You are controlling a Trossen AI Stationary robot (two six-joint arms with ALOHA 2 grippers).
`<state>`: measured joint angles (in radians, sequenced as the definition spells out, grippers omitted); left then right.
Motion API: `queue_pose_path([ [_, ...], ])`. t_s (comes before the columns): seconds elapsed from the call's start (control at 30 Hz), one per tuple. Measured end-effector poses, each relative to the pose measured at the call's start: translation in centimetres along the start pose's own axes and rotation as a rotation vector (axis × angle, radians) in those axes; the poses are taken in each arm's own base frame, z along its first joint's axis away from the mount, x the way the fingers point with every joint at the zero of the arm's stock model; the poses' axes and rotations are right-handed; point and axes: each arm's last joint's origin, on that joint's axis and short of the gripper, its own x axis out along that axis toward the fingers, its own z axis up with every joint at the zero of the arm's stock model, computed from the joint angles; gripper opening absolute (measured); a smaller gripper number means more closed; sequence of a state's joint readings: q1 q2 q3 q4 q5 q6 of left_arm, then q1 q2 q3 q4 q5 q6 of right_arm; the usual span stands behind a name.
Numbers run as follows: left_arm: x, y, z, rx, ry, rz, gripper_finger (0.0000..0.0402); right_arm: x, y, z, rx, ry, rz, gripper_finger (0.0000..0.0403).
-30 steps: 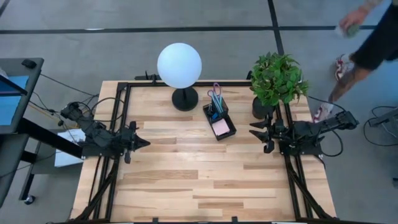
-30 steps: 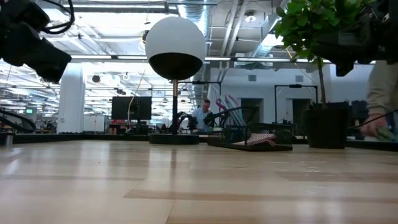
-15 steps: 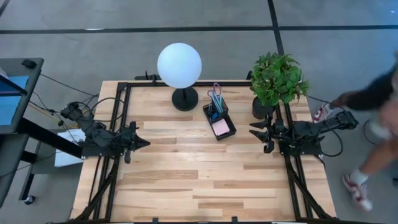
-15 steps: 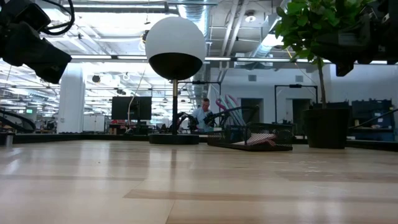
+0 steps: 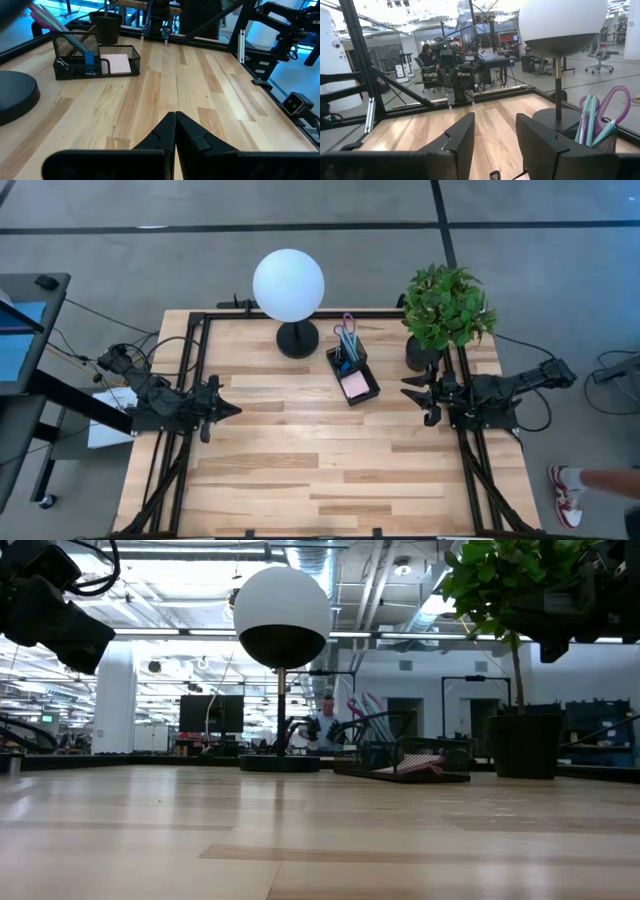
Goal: Pick and place office supplies into organizer
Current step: Return to Home Position
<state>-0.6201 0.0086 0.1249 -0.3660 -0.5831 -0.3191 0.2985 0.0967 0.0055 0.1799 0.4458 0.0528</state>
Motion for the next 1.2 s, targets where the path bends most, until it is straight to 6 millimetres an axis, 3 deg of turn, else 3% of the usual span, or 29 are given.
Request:
queue_pose_path([
  [1.2, 0.0, 0.0, -0.01, 0.01, 0.001, 0.0, 0.0, 0.0, 0.0, -0.01, 0.0, 0.0, 0.0, 0.0133],
])
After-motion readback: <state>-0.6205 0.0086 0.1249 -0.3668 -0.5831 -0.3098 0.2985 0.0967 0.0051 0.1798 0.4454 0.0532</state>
